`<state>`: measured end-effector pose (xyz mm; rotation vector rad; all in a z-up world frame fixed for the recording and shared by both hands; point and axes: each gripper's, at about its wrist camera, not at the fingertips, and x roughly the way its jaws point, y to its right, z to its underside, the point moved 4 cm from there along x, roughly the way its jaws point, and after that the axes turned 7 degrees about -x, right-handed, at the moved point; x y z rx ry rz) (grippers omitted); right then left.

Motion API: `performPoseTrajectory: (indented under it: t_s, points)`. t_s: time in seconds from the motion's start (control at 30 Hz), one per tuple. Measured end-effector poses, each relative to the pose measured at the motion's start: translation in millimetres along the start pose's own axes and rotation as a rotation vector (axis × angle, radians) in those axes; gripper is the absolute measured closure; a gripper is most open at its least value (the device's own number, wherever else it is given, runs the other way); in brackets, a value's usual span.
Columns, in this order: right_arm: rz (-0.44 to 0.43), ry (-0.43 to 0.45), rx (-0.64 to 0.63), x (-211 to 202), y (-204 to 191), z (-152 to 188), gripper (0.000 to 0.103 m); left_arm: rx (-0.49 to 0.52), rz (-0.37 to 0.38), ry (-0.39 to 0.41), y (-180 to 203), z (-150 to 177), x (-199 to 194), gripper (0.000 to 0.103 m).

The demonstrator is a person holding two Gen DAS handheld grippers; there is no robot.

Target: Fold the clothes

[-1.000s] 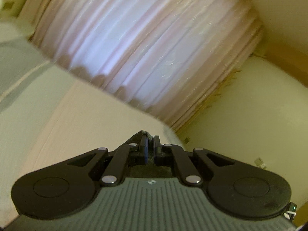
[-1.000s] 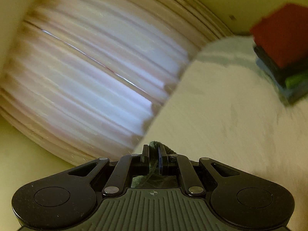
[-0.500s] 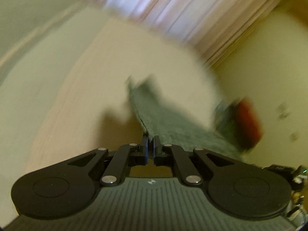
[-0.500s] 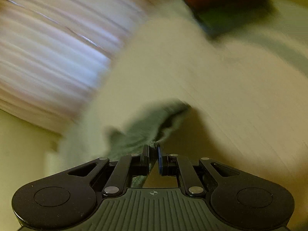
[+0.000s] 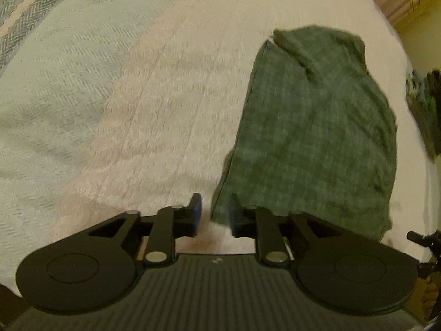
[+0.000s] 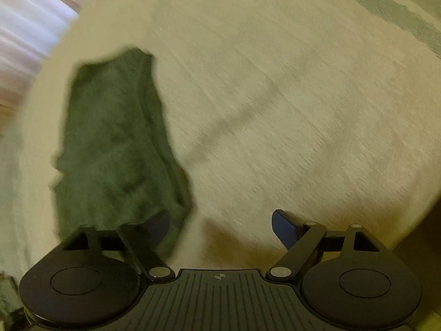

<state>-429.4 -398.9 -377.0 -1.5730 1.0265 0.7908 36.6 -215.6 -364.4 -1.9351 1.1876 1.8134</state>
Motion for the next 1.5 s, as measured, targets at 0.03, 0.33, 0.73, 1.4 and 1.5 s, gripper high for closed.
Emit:
performPoseTrajectory:
  t_s: [0.03, 0.33, 0.73, 1.4, 1.5]
  points:
    - [-0.019, -0.006, -0.006, 3, -3, -1, 0.021, -0.010, -0.002, 0.003, -4, 0, 2, 0.076]
    - [-0.106, -0.015, -0.034, 37, -9, 17, 0.045, -0.071, -0.010, -0.072, -11, 10, 51, 0.079]
    - [0.034, -0.038, -0.009, 49, -14, 30, 0.095, -0.013, -0.104, -0.055, -35, 9, 42, 0.103]
    - [-0.010, 0.197, 0.004, 75, -51, -145, 0.038, 0.361, 0.167, 0.009, 147, -237, 87, 0.080]
    - [-0.028, 0.190, -0.010, 96, -61, -162, 0.041, 0.420, 0.207, 0.005, 189, -272, 111, 0.080]
